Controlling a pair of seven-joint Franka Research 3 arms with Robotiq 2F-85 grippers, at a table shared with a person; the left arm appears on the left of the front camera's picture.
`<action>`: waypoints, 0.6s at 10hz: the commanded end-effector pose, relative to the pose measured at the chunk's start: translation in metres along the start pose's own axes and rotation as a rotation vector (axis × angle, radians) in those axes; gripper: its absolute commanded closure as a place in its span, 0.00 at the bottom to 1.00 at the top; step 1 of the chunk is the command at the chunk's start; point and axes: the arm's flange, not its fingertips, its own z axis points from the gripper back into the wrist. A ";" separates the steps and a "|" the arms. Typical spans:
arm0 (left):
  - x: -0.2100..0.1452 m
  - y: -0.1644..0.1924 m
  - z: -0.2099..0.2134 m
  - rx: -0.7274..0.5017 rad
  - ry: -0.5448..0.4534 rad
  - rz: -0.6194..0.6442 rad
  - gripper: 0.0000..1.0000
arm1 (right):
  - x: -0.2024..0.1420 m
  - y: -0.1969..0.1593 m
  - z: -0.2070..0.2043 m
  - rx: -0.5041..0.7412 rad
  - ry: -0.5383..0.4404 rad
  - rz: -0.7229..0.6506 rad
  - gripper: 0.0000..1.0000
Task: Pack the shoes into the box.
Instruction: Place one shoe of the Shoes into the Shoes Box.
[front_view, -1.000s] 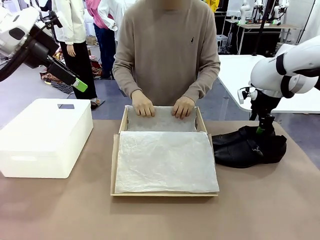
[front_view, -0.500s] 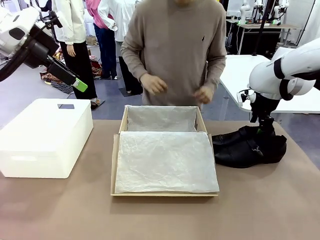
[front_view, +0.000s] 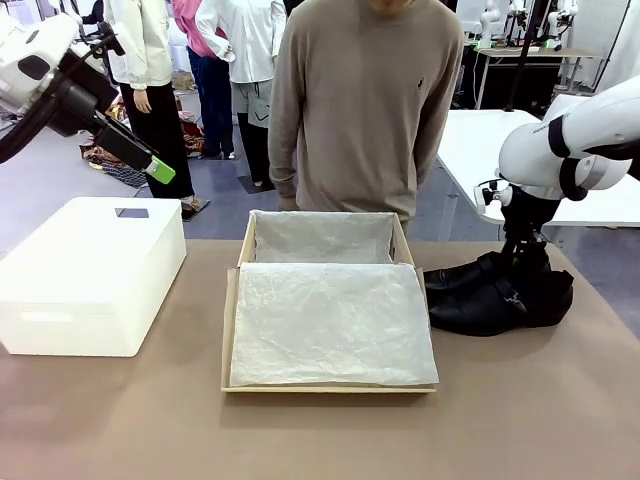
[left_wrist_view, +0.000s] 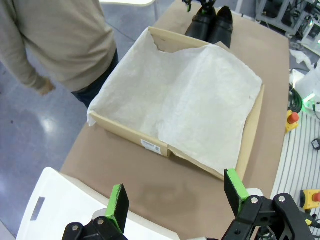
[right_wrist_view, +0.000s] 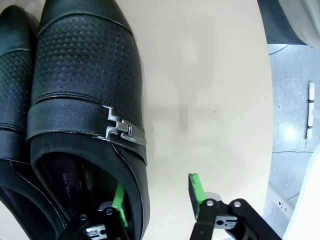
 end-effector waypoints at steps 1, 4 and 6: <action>0.000 0.000 -0.001 0.000 -0.022 0.012 0.00 | 0.003 -0.007 0.005 0.023 0.035 -0.015 1.00; 0.000 0.000 -0.001 0.000 -0.022 0.012 0.00 | 0.003 -0.006 0.007 0.028 0.048 -0.010 1.00; 0.000 0.000 -0.001 0.000 -0.022 0.012 0.00 | 0.004 -0.006 0.007 0.029 0.046 -0.006 1.00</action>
